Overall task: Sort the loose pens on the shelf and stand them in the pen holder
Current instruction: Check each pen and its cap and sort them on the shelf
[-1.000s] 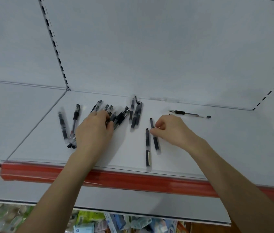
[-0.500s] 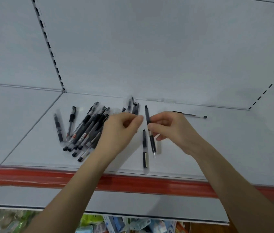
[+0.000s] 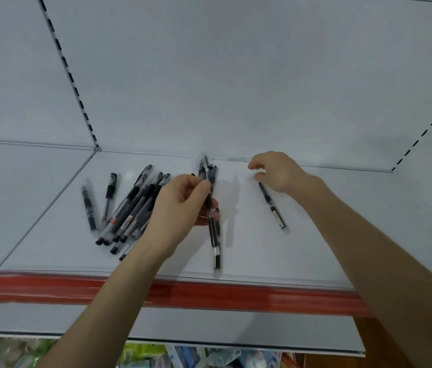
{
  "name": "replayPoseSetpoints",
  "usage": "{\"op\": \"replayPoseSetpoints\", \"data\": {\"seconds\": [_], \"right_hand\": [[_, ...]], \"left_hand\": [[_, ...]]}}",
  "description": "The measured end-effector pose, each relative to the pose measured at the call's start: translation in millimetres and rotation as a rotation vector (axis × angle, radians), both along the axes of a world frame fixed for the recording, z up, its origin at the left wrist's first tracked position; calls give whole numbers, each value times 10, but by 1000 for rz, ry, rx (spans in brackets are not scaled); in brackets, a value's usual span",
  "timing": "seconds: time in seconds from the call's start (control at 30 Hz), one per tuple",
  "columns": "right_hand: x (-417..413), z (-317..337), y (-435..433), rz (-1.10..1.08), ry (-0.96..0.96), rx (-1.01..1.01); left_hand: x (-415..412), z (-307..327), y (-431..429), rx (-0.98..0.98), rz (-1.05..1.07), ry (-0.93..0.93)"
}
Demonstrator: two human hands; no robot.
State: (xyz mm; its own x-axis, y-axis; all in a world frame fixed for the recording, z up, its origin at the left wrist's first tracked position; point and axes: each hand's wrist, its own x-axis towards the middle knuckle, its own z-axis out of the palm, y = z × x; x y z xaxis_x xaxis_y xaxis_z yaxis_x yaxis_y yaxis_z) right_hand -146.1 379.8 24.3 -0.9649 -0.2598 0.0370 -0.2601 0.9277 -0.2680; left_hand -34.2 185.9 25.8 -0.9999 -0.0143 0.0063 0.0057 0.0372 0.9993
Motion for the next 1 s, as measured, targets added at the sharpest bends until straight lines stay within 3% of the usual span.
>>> {"op": "replayPoseSetpoints", "data": {"seconds": [0.1,0.23,0.33,0.47,0.57,0.7,1.0], "right_hand": [[-143,-33,-58,3,-64,115],[-173,-68,-116,57,12,76],[-40,-7,-240,17,117,-322],[346,225,-407,-9,-9,-1069],[596,362,-429,5,-70,-1276],[789,454,-393,30,-88,-1339],[927,414,-374,77,-95,-1227]], "left_hand": [[22,-1,-71,-18,12,6],[50,-14,-128,-23,25,14],[55,-11,-125,-11,24,27],[78,33,-75,-20,7,66],[84,54,-26,-13,-13,99],[99,70,43,-7,-70,136],[129,88,89,19,-95,143]]}}
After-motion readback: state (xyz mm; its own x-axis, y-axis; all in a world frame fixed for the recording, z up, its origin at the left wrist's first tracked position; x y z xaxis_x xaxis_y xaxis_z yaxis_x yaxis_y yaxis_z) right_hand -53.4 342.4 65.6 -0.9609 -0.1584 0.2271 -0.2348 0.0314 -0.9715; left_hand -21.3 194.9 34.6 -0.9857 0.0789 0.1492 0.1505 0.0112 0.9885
